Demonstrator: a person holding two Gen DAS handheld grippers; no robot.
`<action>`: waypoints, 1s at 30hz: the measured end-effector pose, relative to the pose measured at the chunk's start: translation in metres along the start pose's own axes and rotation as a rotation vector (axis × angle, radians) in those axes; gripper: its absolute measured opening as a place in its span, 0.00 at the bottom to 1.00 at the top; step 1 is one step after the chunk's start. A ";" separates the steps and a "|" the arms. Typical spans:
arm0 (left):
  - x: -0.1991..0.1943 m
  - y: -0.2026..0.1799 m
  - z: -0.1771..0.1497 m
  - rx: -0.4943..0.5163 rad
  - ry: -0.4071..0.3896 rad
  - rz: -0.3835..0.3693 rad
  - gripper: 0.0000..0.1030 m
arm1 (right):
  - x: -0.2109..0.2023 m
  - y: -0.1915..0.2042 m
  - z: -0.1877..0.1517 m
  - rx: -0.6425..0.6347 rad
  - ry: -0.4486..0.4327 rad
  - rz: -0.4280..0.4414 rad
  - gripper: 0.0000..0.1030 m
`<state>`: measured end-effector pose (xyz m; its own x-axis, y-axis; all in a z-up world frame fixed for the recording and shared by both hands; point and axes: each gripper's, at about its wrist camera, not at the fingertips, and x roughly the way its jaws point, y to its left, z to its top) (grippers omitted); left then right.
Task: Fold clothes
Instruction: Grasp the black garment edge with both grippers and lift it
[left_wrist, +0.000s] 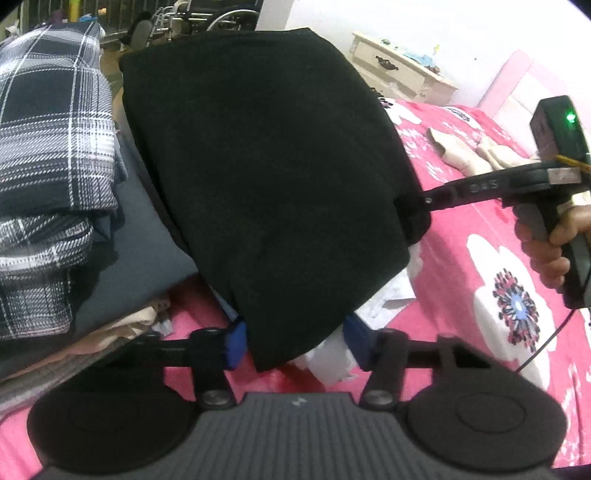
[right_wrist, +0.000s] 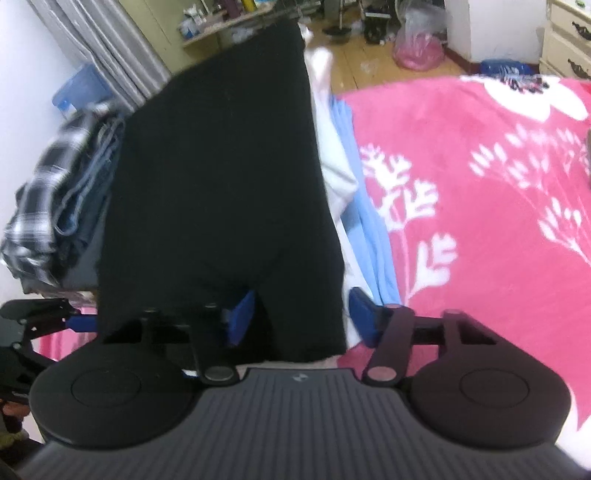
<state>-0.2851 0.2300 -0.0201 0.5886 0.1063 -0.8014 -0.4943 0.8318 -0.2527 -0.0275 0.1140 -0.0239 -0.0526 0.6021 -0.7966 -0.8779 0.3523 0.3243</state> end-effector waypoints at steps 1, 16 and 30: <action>-0.001 0.000 0.000 0.007 -0.003 -0.001 0.35 | 0.001 0.000 -0.001 0.006 0.000 -0.003 0.23; -0.004 -0.020 -0.004 0.125 0.006 -0.024 0.16 | -0.017 0.013 0.006 -0.148 0.004 -0.120 0.05; -0.030 -0.026 0.010 0.219 -0.092 -0.114 0.46 | -0.057 0.033 -0.002 -0.192 -0.225 -0.070 0.17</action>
<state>-0.2835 0.2110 0.0155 0.6932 0.0456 -0.7193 -0.2771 0.9381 -0.2075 -0.0549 0.0902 0.0311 0.0989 0.7324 -0.6736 -0.9508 0.2692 0.1531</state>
